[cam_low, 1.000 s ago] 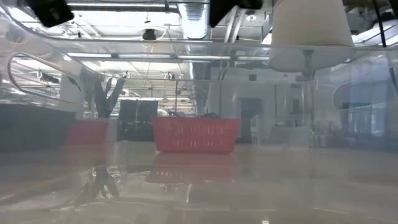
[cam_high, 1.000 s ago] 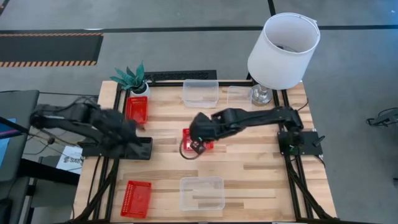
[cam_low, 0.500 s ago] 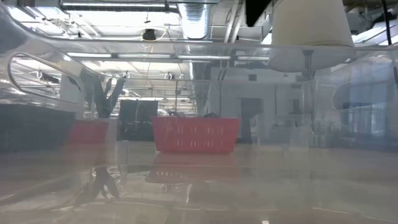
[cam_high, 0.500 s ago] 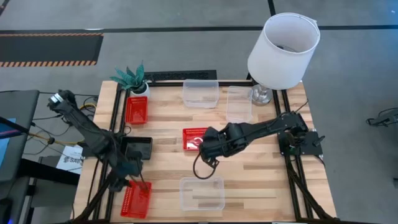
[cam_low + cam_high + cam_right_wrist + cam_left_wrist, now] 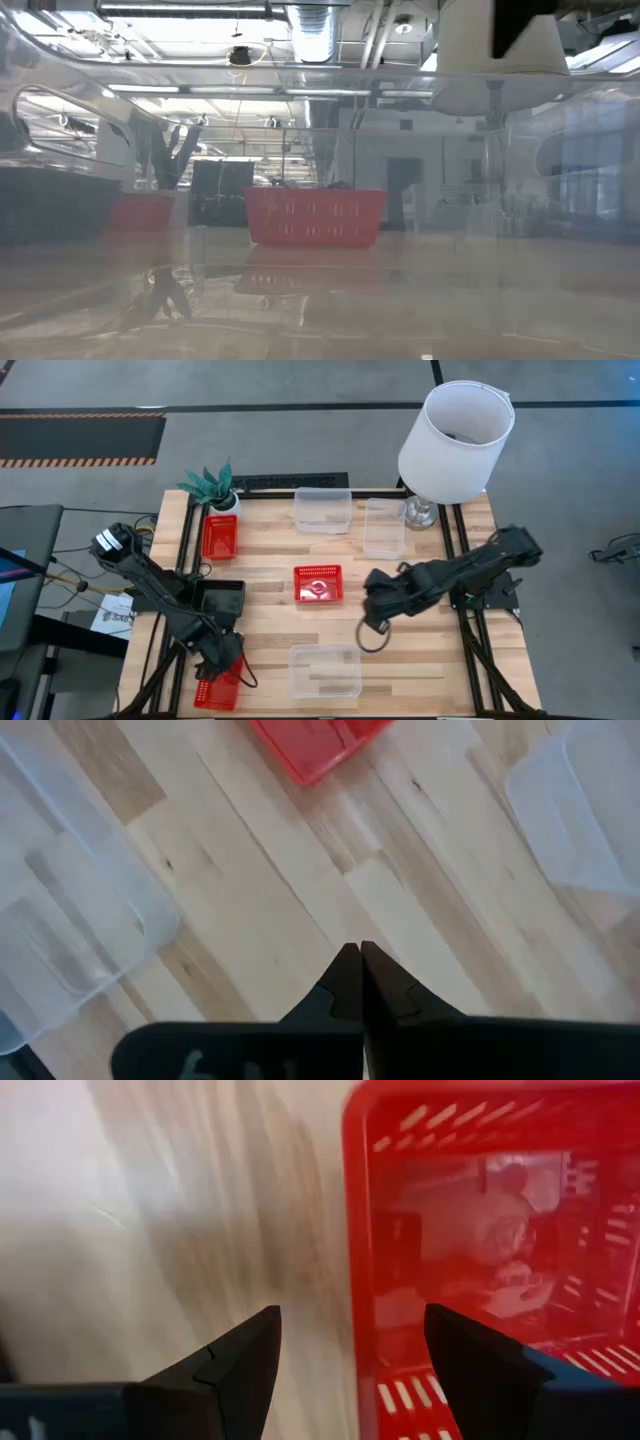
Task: Stack baskets by color
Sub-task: Stack the bottom red bin on the middle red bin
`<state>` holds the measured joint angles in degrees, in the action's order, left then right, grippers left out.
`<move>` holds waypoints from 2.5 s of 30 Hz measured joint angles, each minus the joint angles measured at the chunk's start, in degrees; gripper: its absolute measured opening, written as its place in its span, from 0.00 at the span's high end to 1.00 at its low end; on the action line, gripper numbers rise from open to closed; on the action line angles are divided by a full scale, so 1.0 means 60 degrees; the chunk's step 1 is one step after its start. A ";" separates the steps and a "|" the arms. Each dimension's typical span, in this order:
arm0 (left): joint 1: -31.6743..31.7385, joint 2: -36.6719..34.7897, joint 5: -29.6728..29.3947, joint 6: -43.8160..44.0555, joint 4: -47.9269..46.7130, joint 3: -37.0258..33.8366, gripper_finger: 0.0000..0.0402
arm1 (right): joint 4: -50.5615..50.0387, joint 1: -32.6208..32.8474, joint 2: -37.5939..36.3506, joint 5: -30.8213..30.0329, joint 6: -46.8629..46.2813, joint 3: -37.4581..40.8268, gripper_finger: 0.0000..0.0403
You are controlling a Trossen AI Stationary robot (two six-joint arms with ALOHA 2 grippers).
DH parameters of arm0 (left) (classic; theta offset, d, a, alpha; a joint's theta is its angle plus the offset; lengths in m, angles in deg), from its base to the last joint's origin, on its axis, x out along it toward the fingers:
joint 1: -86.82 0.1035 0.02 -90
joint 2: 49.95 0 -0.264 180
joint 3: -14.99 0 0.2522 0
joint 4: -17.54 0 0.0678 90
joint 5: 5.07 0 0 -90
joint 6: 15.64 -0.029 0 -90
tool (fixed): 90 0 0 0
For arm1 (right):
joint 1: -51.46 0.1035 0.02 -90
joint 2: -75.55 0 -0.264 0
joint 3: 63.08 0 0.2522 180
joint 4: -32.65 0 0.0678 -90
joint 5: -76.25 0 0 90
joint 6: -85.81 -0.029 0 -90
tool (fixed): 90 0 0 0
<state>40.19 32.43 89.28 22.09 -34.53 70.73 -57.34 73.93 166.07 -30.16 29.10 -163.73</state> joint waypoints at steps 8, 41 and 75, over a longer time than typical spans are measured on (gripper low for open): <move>0.0055 0.0143 -0.0031 0.0040 0.0326 0.0004 0.50 | 0.1730 0.0683 -0.2374 -0.0259 -0.2929 0.2828 0.98; 0.4433 -0.4513 -0.2342 0.5472 0.3552 0.0113 1.00 | 0.2994 0.1303 -0.3030 -0.2974 -0.4633 0.3295 0.99; 0.7162 0.2035 -0.3268 0.9712 -0.1204 0.4772 1.00 | 0.0689 0.0748 -0.8991 -0.2753 0.1427 0.3285 0.99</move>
<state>83.16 44.64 69.67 80.36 -41.76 99.36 -53.21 78.42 112.12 -46.67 37.66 -144.02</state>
